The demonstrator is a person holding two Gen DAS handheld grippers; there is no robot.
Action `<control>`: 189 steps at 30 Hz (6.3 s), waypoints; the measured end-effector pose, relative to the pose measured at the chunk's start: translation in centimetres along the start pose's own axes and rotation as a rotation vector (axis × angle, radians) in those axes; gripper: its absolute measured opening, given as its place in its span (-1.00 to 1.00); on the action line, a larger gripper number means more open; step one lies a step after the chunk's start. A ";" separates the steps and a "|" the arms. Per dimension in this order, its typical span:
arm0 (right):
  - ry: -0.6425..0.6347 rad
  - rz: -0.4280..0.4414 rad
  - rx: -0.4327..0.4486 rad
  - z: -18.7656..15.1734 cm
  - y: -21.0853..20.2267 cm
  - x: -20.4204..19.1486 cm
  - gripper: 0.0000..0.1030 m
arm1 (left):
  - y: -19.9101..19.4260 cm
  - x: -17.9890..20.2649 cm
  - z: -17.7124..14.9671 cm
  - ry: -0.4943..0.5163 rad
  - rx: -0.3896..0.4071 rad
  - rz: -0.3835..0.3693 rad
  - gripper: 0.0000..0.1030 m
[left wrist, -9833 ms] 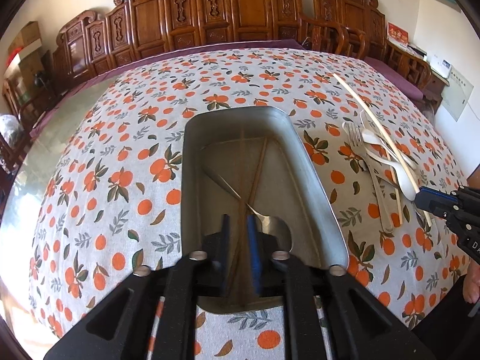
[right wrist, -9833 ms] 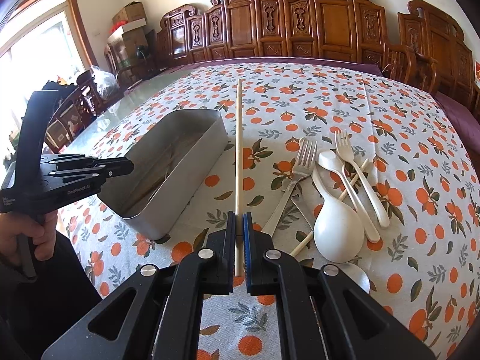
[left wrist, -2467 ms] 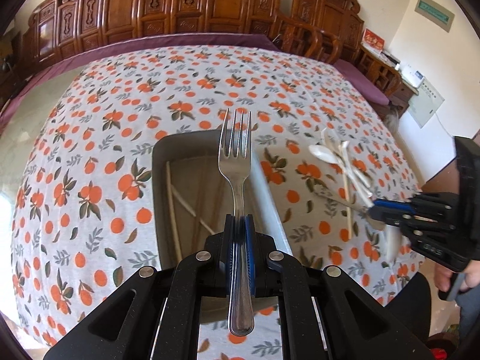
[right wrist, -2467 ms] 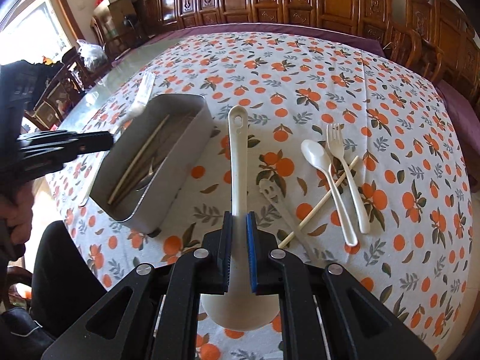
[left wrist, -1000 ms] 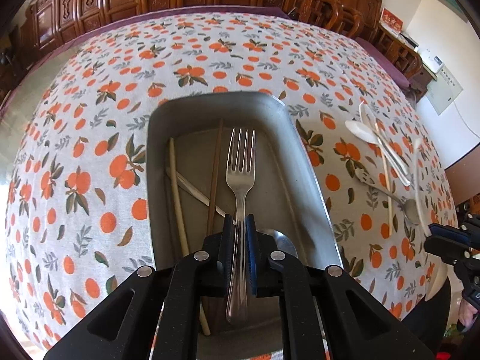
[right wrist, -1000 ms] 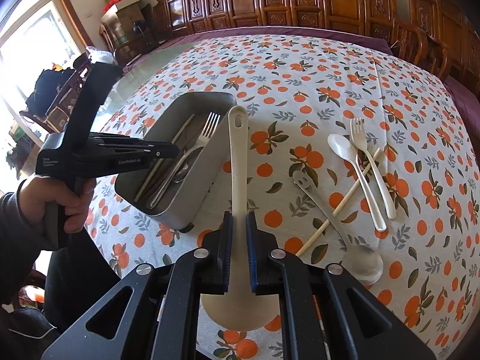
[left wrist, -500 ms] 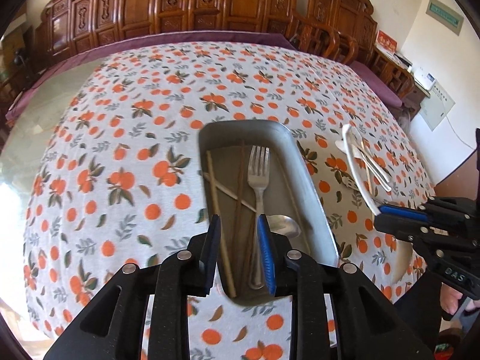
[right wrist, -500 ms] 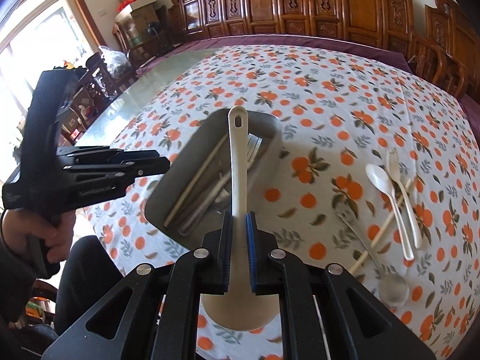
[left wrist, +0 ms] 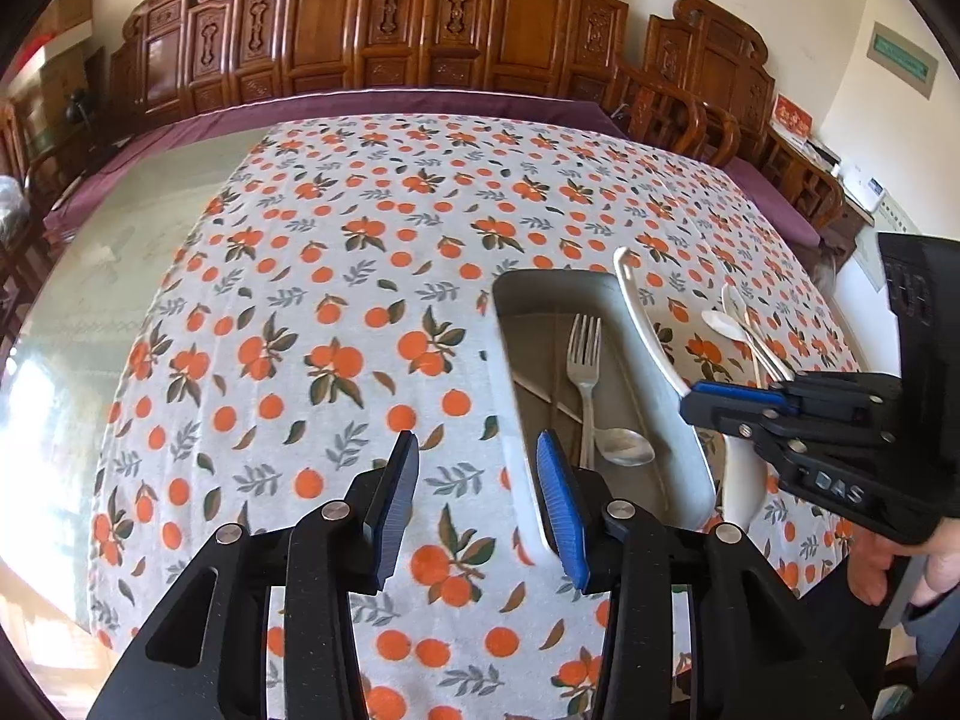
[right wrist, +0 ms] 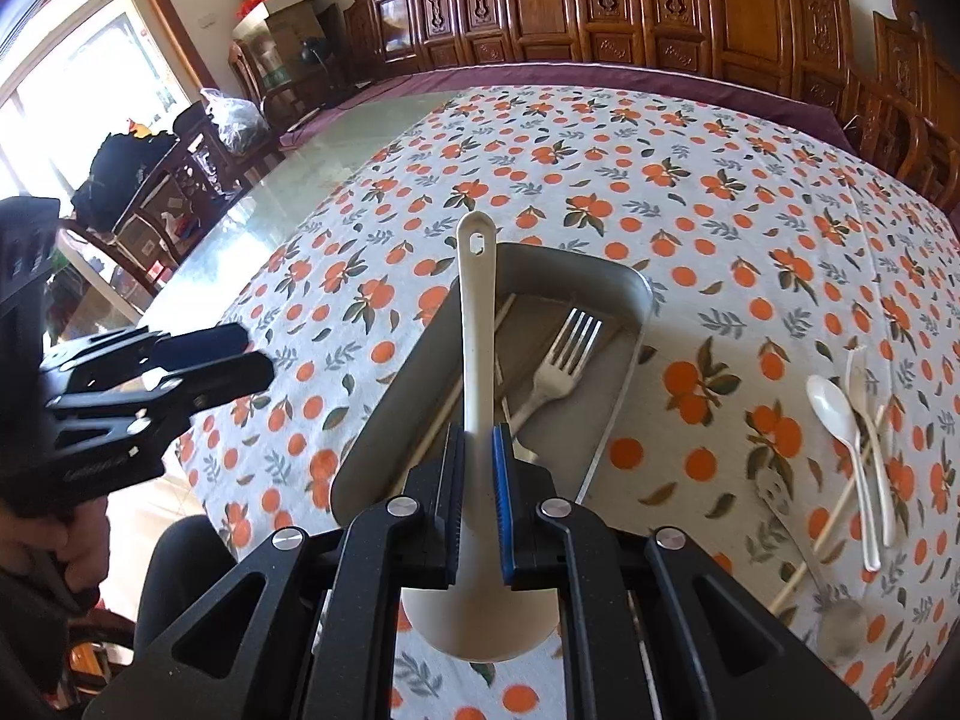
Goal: Organize utensils
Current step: 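Carry the white ladle into the tray and open the right tool, then grasp the metal smiley-face spoon from the pile with the right tool, then grasp a white plastic spoon with the left tool while the right tool holds the metal spoon, then carry the white spoon into the tray and open the left tool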
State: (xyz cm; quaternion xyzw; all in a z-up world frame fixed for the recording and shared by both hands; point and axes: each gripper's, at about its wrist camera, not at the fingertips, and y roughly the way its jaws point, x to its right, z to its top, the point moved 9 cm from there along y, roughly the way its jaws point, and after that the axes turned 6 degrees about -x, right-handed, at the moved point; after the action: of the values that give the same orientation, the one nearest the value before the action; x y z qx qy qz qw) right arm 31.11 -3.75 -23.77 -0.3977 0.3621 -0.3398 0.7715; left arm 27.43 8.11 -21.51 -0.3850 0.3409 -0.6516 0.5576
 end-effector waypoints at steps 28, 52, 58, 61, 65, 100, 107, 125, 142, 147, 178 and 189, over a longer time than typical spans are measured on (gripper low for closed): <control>0.144 0.009 -0.047 1.0 5.7 2.2 -0.73 | -1.1 -0.3 -0.4 -0.005 0.004 0.012 -0.19; 0.183 -0.224 0.169 -8.2 -11.6 16.4 -0.73 | -0.1 9.6 0.8 0.106 0.012 -0.046 0.53; 0.230 -0.233 0.158 -10.9 -11.9 19.2 -0.73 | 1.2 13.0 0.7 0.147 -0.008 -0.070 0.53; 0.238 -0.222 0.157 -11.5 -11.7 19.7 -0.61 | 2.2 14.6 0.6 0.172 -0.027 -0.076 0.53; 0.203 -0.211 0.129 -11.3 -10.1 19.7 -0.57 | 3.4 16.1 0.3 0.193 -0.048 -0.079 0.53; 0.007 -0.183 -0.052 -11.5 -2.9 19.4 -0.87 | 6.3 18.4 -0.5 0.232 -0.120 -0.076 0.53; 0.096 -0.214 0.007 -12.2 -6.1 22.3 -0.87 | 7.7 20.1 0.1 0.236 -0.131 -0.068 0.53; 0.216 -0.261 0.031 -16.2 -8.2 29.1 -0.87 | 16.1 26.9 3.8 0.205 -0.189 -0.081 0.53; 0.261 -0.236 0.060 -16.3 -8.4 30.3 -0.86 | 20.8 29.5 6.4 0.063 -0.276 -0.188 -0.16; 0.264 -0.235 0.059 -16.4 -8.3 30.3 -0.86 | 21.2 29.6 6.9 0.049 -0.280 -0.188 -0.49; 0.180 -0.217 0.091 -13.1 -9.3 22.1 -0.86 | 10.8 24.0 5.5 0.174 -0.158 -0.149 -0.95; 0.137 -0.196 0.093 -11.6 -8.6 17.7 -0.86 | 8.2 18.7 4.2 0.140 -0.133 -0.118 -0.95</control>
State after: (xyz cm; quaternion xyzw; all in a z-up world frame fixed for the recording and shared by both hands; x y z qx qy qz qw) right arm 28.45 -26.30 -26.36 -0.3710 0.3571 -0.4562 0.7258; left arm 33.38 -11.63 -24.40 -0.3941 0.3982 -0.6847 0.4662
